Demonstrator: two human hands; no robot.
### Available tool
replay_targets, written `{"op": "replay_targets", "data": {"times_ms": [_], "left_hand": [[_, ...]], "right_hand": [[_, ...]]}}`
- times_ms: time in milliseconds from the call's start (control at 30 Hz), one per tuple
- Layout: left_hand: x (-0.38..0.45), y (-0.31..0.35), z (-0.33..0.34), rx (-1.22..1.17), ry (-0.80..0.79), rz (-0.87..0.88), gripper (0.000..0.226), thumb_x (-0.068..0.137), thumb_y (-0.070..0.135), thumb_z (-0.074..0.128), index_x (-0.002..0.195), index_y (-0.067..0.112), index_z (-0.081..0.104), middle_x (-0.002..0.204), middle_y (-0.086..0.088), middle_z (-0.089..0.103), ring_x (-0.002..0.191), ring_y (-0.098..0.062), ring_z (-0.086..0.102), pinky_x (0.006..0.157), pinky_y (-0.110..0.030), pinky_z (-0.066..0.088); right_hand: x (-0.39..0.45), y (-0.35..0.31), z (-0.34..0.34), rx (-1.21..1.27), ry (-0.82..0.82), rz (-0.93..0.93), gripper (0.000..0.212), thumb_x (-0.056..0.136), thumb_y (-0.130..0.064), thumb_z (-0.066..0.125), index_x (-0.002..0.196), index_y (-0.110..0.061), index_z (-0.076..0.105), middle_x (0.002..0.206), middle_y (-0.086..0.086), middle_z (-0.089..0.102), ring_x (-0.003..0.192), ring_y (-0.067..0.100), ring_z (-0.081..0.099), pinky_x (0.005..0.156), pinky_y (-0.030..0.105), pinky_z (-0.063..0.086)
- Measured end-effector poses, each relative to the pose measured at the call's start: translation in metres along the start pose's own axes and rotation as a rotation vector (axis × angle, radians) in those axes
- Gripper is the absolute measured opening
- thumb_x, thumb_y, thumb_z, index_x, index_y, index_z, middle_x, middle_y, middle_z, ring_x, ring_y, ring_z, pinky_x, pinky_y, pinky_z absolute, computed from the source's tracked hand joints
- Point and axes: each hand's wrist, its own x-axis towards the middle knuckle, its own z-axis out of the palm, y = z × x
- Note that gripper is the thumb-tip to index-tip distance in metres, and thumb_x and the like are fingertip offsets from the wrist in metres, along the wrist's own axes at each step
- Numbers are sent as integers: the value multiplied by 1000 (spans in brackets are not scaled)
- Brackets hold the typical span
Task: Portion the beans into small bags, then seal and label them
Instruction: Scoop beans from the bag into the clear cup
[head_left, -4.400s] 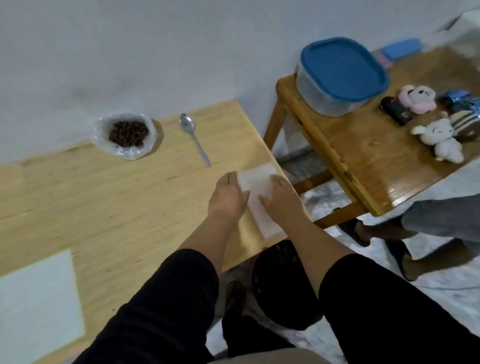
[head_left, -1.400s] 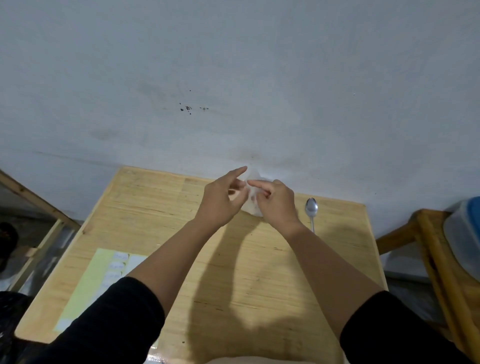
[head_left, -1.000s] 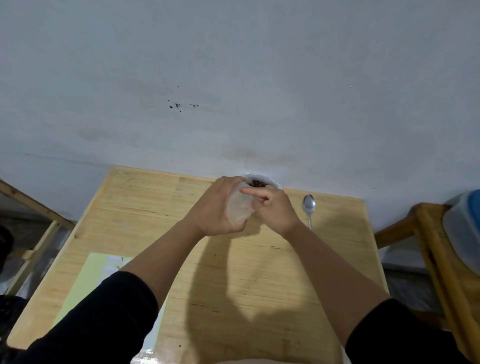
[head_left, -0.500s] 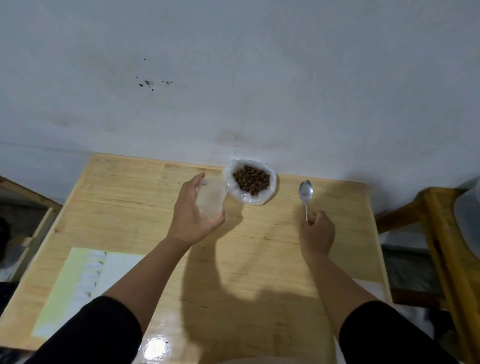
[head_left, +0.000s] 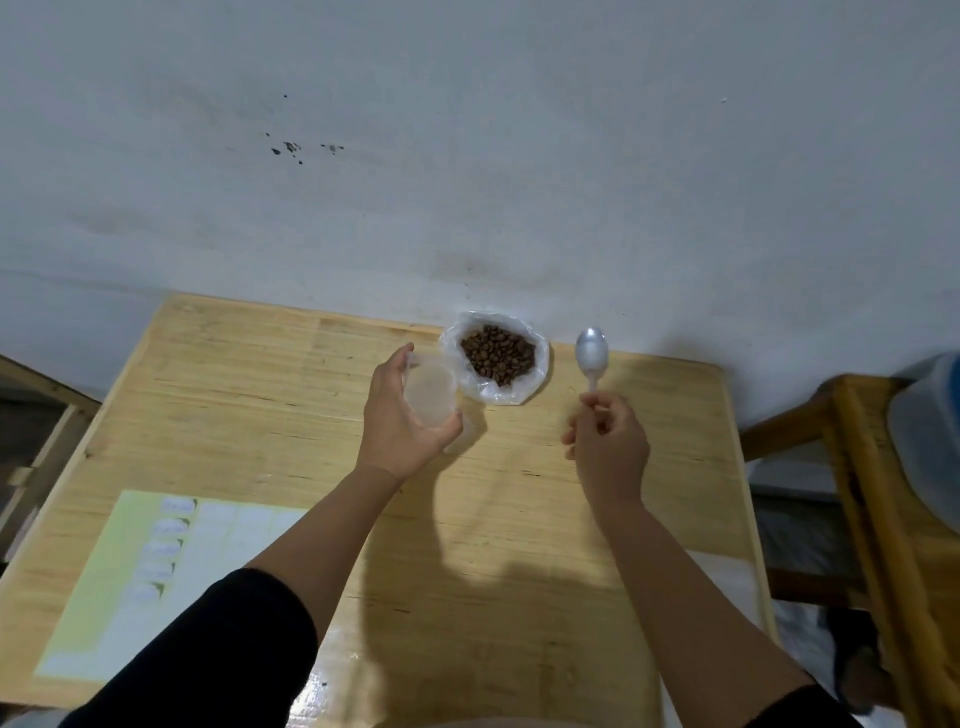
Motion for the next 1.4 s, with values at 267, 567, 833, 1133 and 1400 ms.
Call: {"op": "replay_targets", "data": {"times_ms": [267, 567, 833, 1133, 1400], "left_hand": [[3, -5, 2, -19, 7, -14, 96, 67, 23, 83, 145, 10, 28, 140, -6, 37, 124, -1, 32, 100, -9, 23], [5, -6, 2, -19, -26, -19, 96, 66, 22, 83, 144, 10, 28, 131, -4, 40, 122, -8, 38, 102, -16, 27], [11, 0, 9, 54, -98, -10, 97, 68, 28, 79, 145, 12, 24, 136, -3, 36, 127, -12, 35, 98, -11, 24], [22, 7, 13, 101, -168, -37, 97, 67, 29, 77, 145, 14, 21, 135, -4, 33, 120, -8, 32, 93, -15, 26], [27, 6, 14, 133, -206, -34, 98, 66, 30, 78, 144, 13, 21, 134, -5, 33, 122, -14, 32, 95, -16, 26]], "right_hand": [[-16, -14, 10, 49, -245, -267, 22, 81, -31, 66, 97, -15, 64, 81, 1, 69, 76, 17, 67, 64, 35, 57], [1, 1, 32, 22, -25, -270, 26, 96, -22, 31, 90, -15, 55, 67, -6, 60, 58, 7, 57, 56, 32, 51], [20, 0, 56, 399, -20, 230, 32, 99, -13, 32, 87, -15, 62, 74, 8, 66, 61, 13, 63, 47, 21, 49], [29, -16, 35, 527, 38, 319, 32, 100, -17, 33, 92, -7, 62, 69, 8, 66, 52, 8, 63, 42, 18, 46], [24, -41, 21, 612, -68, 272, 33, 100, -23, 35, 88, -9, 63, 62, 2, 67, 53, 9, 62, 41, 17, 44]]}}
